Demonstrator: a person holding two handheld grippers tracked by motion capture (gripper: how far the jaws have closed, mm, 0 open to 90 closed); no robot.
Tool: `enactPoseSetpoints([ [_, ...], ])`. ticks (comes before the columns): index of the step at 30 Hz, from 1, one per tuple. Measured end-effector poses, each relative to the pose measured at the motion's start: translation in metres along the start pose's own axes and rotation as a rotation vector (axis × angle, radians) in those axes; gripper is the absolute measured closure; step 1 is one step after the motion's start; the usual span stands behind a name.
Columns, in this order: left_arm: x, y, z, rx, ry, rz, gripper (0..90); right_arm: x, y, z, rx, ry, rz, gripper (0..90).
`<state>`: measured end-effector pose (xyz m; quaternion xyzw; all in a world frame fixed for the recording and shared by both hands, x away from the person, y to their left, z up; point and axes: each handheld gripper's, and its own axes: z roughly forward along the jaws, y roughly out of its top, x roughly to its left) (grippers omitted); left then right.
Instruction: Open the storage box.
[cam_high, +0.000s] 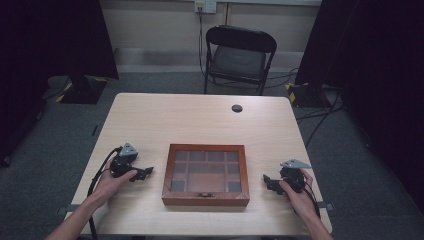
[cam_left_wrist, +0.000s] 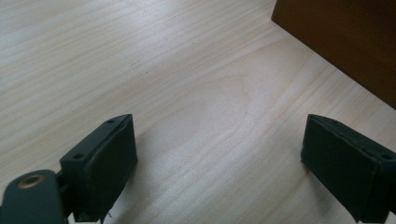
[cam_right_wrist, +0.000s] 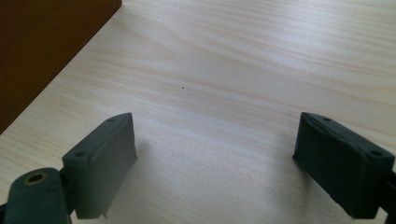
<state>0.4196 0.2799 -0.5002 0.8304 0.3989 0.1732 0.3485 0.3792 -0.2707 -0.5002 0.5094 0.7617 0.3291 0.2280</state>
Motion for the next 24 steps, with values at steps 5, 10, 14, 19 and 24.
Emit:
enactPoseSetpoints([
  [5,0.0,0.001,-0.001,-0.001,0.014,-0.023,15.7,0.0,0.0,0.0,0.0,0.0,0.0,12.0],
  [10,0.0,0.005,-0.005,-0.008,0.035,-0.022,17.5,0.0,0.0,0.0,0.0,0.001,-0.001,11.9],
  [14,0.003,0.007,-0.013,-0.041,0.015,-0.066,18.4,0.0,0.0,0.0,0.0,0.001,-0.001,11.9],
  [19,0.004,0.013,-0.026,-0.082,0.021,-0.064,19.1,0.0,0.001,0.0,0.003,0.002,0.0,11.5],
  [24,-0.001,0.019,-0.034,-0.106,0.033,-0.055,22.3,0.0,0.001,0.0,0.002,0.003,-0.001,11.5],
])
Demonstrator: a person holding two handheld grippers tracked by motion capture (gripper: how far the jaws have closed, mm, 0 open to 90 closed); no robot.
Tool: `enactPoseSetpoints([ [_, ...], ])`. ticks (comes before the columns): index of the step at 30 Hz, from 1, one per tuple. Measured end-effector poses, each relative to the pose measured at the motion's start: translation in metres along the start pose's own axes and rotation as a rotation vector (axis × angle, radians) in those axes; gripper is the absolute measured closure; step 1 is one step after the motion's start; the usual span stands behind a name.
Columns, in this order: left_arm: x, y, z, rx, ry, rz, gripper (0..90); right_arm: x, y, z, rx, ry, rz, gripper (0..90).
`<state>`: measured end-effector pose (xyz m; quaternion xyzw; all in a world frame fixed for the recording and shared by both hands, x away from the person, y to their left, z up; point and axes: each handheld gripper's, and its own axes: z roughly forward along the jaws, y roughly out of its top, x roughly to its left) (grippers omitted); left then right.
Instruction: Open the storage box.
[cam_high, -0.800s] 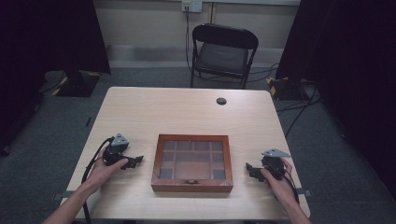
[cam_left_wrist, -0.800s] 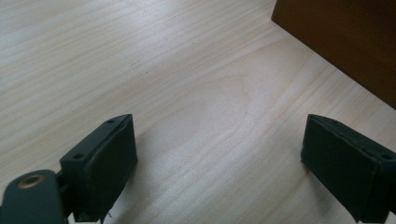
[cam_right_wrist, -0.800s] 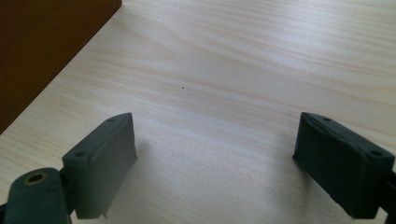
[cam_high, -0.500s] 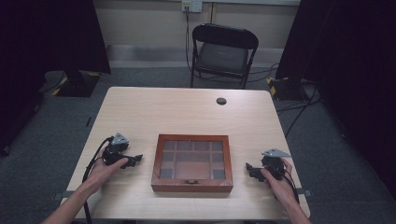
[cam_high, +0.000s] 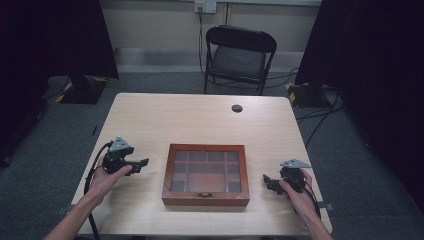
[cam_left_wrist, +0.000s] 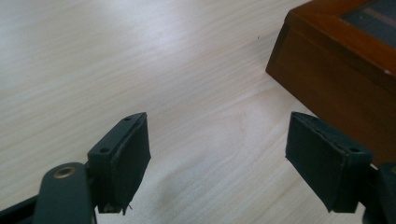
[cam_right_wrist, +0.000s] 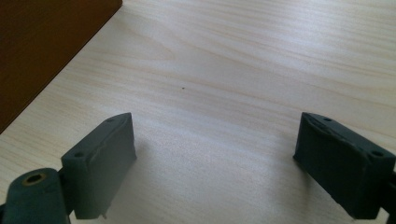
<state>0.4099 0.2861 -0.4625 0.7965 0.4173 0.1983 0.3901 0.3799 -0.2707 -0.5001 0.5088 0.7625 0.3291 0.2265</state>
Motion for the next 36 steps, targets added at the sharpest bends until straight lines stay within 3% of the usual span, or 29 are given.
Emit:
enactPoseSetpoints([
  [5,-0.003,0.004,-0.004,0.01,-0.021,0.001,23.2,0.0,0.0,0.0,0.001,0.0,0.001,11.5],
  [9,-0.008,0.01,-0.007,0.003,-0.054,-0.021,25.5,0.0,0.0,0.0,0.001,-0.001,0.001,11.5],
  [12,-0.016,0.015,-0.012,-0.03,-0.068,-0.011,26.8,0.0,0.0,0.0,0.001,-0.001,0.001,11.5],
  [17,-0.023,0.018,-0.014,-0.037,-0.091,-0.001,26.9,0.0,0.0,0.0,0.001,-0.001,0.001,11.5],
  [18,-0.026,0.02,-0.014,-0.036,-0.12,0.008,26.9,0.0,0.0,0.0,0.001,-0.001,0.001,11.5],
  [21,-0.031,0.023,-0.014,-0.03,-0.121,0.006,27.0,0.0,0.0,0.0,0.0,0.0,0.0,11.4],
  [24,-0.04,0.028,-0.015,-0.009,-0.193,-0.025,31.5,0.0,0.0,0.0,0.0,-0.001,0.001,11.4],
  [25,-0.04,0.028,-0.015,-0.009,-0.193,-0.025,32.3,0.0,0.0,0.0,0.0,-0.001,0.001,11.4],
  [26,-0.048,0.031,-0.015,-0.016,-0.214,0.001,32.1,0.0,0.0,0.0,0.0,-0.001,0.0,11.4],
  [32,-0.064,0.037,-0.014,-0.007,-0.27,0.041,31.9,0.0,0.0,0.0,0.0,0.0,0.001,11.4],
  [35,-0.07,0.038,-0.012,-0.002,-0.34,0.017,31.5,0.0,0.0,0.0,0.0,-0.001,0.0,11.4],
  [36,-0.074,0.039,-0.012,-0.009,-0.345,0.02,32.2,0.0,0.0,0.0,0.0,0.0,0.001,11.4],
])
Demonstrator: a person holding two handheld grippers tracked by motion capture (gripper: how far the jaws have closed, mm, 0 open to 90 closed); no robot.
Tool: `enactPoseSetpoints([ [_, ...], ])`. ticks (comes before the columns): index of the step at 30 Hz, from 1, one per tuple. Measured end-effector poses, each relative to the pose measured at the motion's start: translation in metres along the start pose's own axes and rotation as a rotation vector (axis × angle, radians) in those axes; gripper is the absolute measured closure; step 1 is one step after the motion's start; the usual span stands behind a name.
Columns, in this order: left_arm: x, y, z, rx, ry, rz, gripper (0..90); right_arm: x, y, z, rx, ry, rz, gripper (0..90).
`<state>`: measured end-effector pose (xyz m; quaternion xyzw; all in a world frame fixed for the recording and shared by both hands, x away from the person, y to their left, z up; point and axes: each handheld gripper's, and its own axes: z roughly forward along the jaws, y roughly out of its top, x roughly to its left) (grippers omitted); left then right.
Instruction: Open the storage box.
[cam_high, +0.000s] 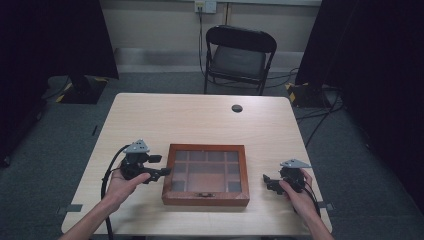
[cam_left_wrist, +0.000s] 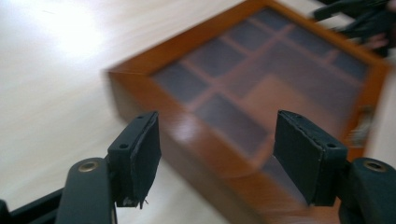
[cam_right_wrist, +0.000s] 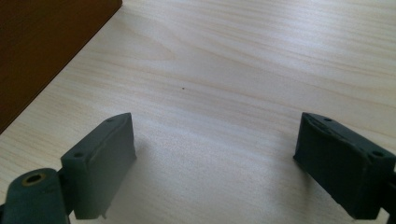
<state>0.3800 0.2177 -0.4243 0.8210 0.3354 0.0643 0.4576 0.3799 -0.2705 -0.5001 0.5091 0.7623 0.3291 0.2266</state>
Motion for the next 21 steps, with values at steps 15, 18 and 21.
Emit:
enactPoseSetpoints([
  [15,-0.036,0.008,0.021,0.063,-0.159,0.081,35.7,0.0,0.0,0.0,0.001,-0.002,0.0,11.3],
  [18,-0.042,0.011,0.023,0.063,-0.166,0.102,36.5,0.0,0.0,0.0,0.001,-0.003,0.001,11.3],
  [21,-0.047,0.015,0.027,0.069,-0.173,0.118,36.9,0.0,0.0,0.0,0.001,-0.003,0.002,11.3],
])
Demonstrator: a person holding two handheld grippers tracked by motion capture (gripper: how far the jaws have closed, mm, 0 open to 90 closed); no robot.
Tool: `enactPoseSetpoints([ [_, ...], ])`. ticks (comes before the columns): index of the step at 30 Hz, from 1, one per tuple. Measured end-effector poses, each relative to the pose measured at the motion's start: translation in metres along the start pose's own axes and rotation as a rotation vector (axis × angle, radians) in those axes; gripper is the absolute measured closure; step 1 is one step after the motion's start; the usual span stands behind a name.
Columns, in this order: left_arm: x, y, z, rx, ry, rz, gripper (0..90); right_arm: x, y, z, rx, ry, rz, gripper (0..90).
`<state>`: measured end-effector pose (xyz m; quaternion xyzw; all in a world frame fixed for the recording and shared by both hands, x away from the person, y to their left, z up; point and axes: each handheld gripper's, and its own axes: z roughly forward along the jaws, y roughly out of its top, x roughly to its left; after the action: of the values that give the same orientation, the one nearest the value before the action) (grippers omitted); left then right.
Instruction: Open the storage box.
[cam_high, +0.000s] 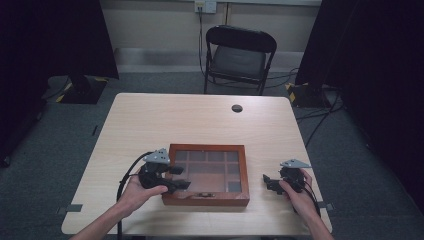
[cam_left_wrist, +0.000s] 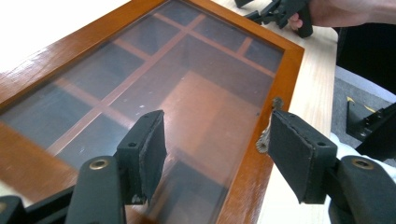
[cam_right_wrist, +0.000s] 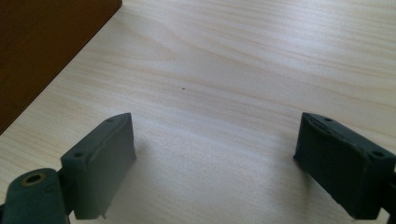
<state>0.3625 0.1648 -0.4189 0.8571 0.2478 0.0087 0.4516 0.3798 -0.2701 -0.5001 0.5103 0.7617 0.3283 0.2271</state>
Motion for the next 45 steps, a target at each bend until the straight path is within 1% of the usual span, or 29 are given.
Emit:
enactPoseSetpoints([
  [2,-0.002,0.001,0.004,0.003,0.009,0.012,38.4,0.0,0.0,0.0,0.0,0.0,-0.001,11.3],
  [3,-0.002,0.002,0.008,0.013,-0.001,0.014,39.2,0.0,0.0,0.0,0.001,0.0,-0.001,11.2],
  [5,-0.003,0.003,0.01,0.016,-0.002,0.014,40.1,0.0,0.0,0.0,0.001,0.0,-0.001,11.2],
  [7,-0.006,0.006,0.013,0.018,-0.016,0.028,41.0,0.0,0.0,0.0,0.0,0.0,-0.001,11.2],
  [9,-0.009,0.008,0.017,0.022,-0.018,0.041,41.5,0.0,0.0,0.0,0.001,0.0,-0.002,11.2],
  [11,-0.012,0.011,0.021,0.032,-0.039,0.064,42.5,0.0,0.0,0.0,0.001,0.0,-0.001,11.2],
  [12,-0.014,0.013,0.023,0.035,-0.042,0.063,43.2,0.0,0.0,0.0,0.0,0.0,-0.001,11.2],
  [13,-0.017,0.015,0.028,0.036,-0.061,0.072,44.3,0.0,0.0,0.0,0.0,0.0,-0.001,11.2],
  [14,-0.017,0.015,0.028,0.036,-0.061,0.072,44.7,0.0,0.0,0.0,0.0,0.0,-0.001,11.2],
  [16,-0.022,0.017,0.033,0.047,-0.063,0.086,44.7,0.0,0.0,0.0,0.0,0.0,-0.001,11.2],
  [17,-0.023,0.017,0.035,0.052,-0.073,0.087,45.3,0.0,0.0,0.0,0.001,0.0,-0.002,11.2],
  [18,-0.024,0.018,0.036,0.066,-0.081,0.089,46.3,0.0,0.0,0.0,0.001,0.0,-0.001,11.2],
  [19,-0.025,0.016,0.04,0.056,-0.1,0.093,50.1,0.0,0.0,0.0,0.001,0.0,-0.002,11.2],
  [20,-0.025,0.016,0.04,0.056,-0.1,0.093,53.3,0.0,0.0,0.0,0.001,0.0,-0.002,11.2],
  [22,-0.026,0.015,0.043,0.072,-0.102,0.099,54.9,0.0,0.0,0.0,0.001,0.0,-0.001,11.2],
  [23,-0.028,0.015,0.044,0.059,-0.127,0.102,58.3,0.0,0.0,0.0,0.001,0.0,-0.001,11.1],
  [24,-0.028,0.015,0.044,0.059,-0.127,0.102,60.8,0.0,0.0,0.0,0.001,0.0,-0.001,11.1],
  [25,-0.029,0.015,0.044,0.054,-0.129,0.099,60.8,0.0,0.0,0.0,0.001,0.0,-0.001,11.2],
  [27,-0.03,0.014,0.047,0.073,-0.134,0.114,64.3,0.0,0.0,0.0,0.001,0.0,-0.002,11.2],
  [28,-0.03,0.013,0.049,0.082,-0.131,0.123,67.9,0.0,0.0,0.0,0.0,0.0,-0.001,11.2],
  [29,-0.031,0.012,0.05,0.09,-0.125,0.124,69.4,0.0,0.0,0.0,0.001,0.0,-0.001,11.1],
  [31,-0.031,0.012,0.051,0.083,-0.142,0.122,72.6,0.0,0.0,0.0,0.001,0.0,-0.002,11.2],
  [33,-0.031,0.013,0.052,0.079,-0.143,0.122,76.0,0.0,0.0,0.0,0.001,0.0,-0.001,11.2],
  [34,-0.03,0.012,0.053,0.081,-0.151,0.123,76.0,0.0,0.0,0.0,0.001,0.0,-0.001,11.2],
  [36,-0.031,0.011,0.054,0.093,-0.139,0.133,77.2,0.0,0.0,0.0,0.001,0.0,-0.001,11.2],
  [37,-0.032,0.01,0.056,0.095,-0.142,0.137,77.2,0.0,0.0,0.0,0.001,0.0,-0.001,11.1],
  [40,-0.034,0.01,0.057,0.087,-0.133,0.146,77.1,0.0,0.0,0.0,0.001,0.0,-0.001,11.1],
  [41,-0.034,0.009,0.057,0.085,-0.129,0.152,78.3,0.0,0.0,0.0,0.001,0.0,-0.001,11.2],
  [45,-0.034,0.006,0.057,0.062,-0.122,0.148,80.2,0.0,0.0,0.0,0.001,0.0,-0.001,11.2],
])
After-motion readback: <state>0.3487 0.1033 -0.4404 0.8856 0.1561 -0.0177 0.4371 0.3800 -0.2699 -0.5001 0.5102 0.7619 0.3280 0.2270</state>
